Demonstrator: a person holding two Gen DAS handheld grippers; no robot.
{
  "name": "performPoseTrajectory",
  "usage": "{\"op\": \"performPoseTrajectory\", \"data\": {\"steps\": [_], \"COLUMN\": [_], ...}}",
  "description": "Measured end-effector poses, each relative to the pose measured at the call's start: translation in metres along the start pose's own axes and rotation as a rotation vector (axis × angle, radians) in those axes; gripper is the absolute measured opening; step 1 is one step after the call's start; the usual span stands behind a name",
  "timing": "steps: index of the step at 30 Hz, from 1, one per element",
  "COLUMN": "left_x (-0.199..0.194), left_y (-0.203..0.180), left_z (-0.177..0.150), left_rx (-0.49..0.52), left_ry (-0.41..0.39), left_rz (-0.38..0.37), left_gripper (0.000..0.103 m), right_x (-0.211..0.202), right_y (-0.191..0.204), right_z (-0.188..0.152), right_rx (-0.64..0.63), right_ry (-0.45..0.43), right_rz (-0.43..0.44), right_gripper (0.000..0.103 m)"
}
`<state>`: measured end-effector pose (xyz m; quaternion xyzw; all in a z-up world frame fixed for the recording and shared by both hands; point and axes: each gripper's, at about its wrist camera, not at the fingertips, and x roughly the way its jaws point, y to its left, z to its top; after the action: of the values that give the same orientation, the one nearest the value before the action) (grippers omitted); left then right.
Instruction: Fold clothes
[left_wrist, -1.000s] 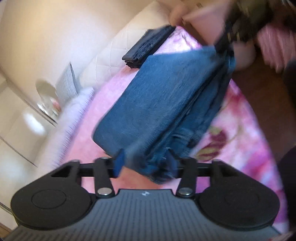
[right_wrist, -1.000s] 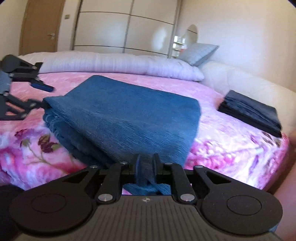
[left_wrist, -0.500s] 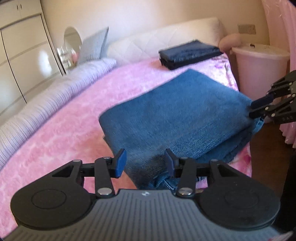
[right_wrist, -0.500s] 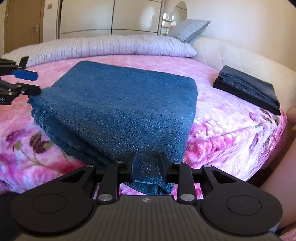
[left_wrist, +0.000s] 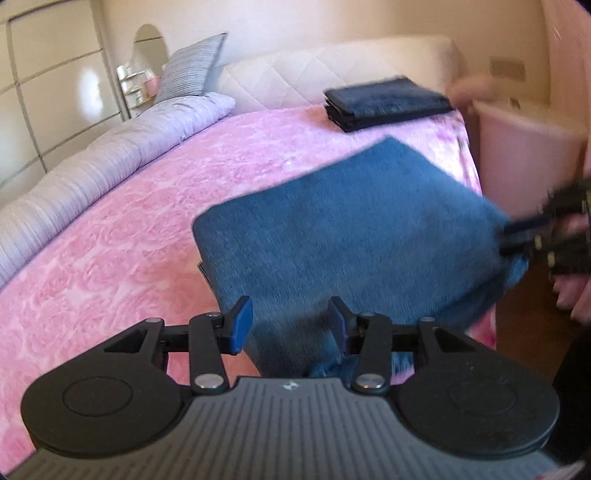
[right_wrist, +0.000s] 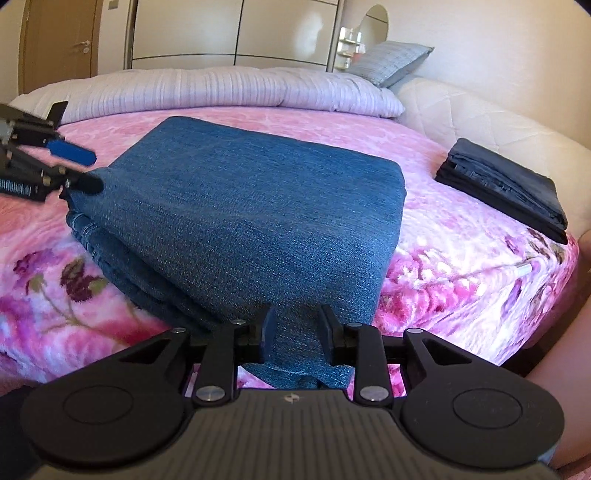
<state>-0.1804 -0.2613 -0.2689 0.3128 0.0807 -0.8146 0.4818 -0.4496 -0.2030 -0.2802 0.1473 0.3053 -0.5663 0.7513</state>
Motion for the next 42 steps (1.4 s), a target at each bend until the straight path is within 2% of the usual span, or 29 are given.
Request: {"op": "performPoseTrajectory", "data": {"steps": [3,6,8,9,10,12,16,18,20,22,23,26,27,29,32,35,38,40,41,42], "left_x": [0.006,0.019,0.039,0.050,0.061,0.082,0.118,0.128,0.129,0.126,0.127,0.137,0.141,0.147,0.142,0.137,0.141,0.143,0.144,0.143], "left_y": [0.021,0.042,0.059,0.067,0.073,0.085,0.113,0.123,0.126,0.129,0.131,0.133,0.134,0.137,0.137,0.130,0.126,0.126,0.127,0.129], "left_z": [0.015,0.030,0.039,0.043,0.045,0.049,0.048,0.043,0.038,0.034,0.031,0.022,0.019,0.014,0.018,0.025,0.028,0.026,0.025,0.026], "left_rx": [-0.103,-0.177,-0.227,-0.250,-0.264,-0.299,-0.448,-0.518,-0.543,-0.550,-0.555,-0.568,-0.590,-0.633,-0.611,-0.532,-0.510,-0.507,-0.518,-0.527], "left_ry": [-0.021,-0.032,-0.006,0.009,0.018,0.046,0.084,0.093,0.078,0.064,0.066,0.066,0.065,0.060,0.067,0.079,0.088,0.086,0.087,0.090], "left_rz": [-0.006,-0.009,-0.025,-0.033,-0.033,-0.043,-0.152,-0.214,-0.237,-0.233,-0.231,-0.237,-0.240,-0.242,-0.242,-0.208,-0.186,-0.183,-0.188,-0.190], "left_gripper": [0.041,0.044,0.052,0.052,0.053,0.054,0.055,0.042,0.038,0.036,0.036,0.037,0.037,0.037,0.037,0.038,0.038,0.039,0.039,0.039], "right_x": [-0.006,-0.019,-0.023,-0.020,-0.014,0.008,0.063,0.087,0.112,0.137,0.141,0.143,0.152,0.171,0.169,0.137,0.115,0.126,0.136,0.158], "right_y": [-0.003,-0.016,-0.033,-0.043,-0.052,-0.074,-0.115,-0.135,-0.153,-0.167,-0.168,-0.159,-0.156,-0.148,-0.153,-0.154,-0.150,-0.136,-0.129,-0.122], "right_z": [0.004,0.014,0.025,0.030,0.035,0.047,0.069,0.077,0.083,0.086,0.090,0.105,0.104,0.098,0.088,0.099,0.113,0.122,0.123,0.122], "right_rx": [-0.022,0.011,0.065,0.088,0.108,0.148,0.265,0.360,0.466,0.563,0.571,0.475,0.455,0.401,0.462,0.408,0.318,0.223,0.178,0.146], "right_ry": [-0.001,-0.079,-0.135,-0.147,-0.153,-0.145,-0.093,-0.082,-0.043,0.028,0.029,-0.011,0.014,0.057,0.049,-0.062,-0.192,-0.166,-0.123,-0.027], "right_rz": [0.010,0.029,0.029,0.028,0.027,0.033,0.075,0.125,0.190,0.275,0.291,0.275,0.253,0.210,0.209,0.174,0.093,0.094,0.095,0.099], "right_gripper": [0.039,0.045,0.055,0.066,0.070,0.070,0.070,0.070,0.068,0.035,0.035,0.029,0.027,0.029,0.037,0.038,0.039,0.034,0.032,0.032]}}
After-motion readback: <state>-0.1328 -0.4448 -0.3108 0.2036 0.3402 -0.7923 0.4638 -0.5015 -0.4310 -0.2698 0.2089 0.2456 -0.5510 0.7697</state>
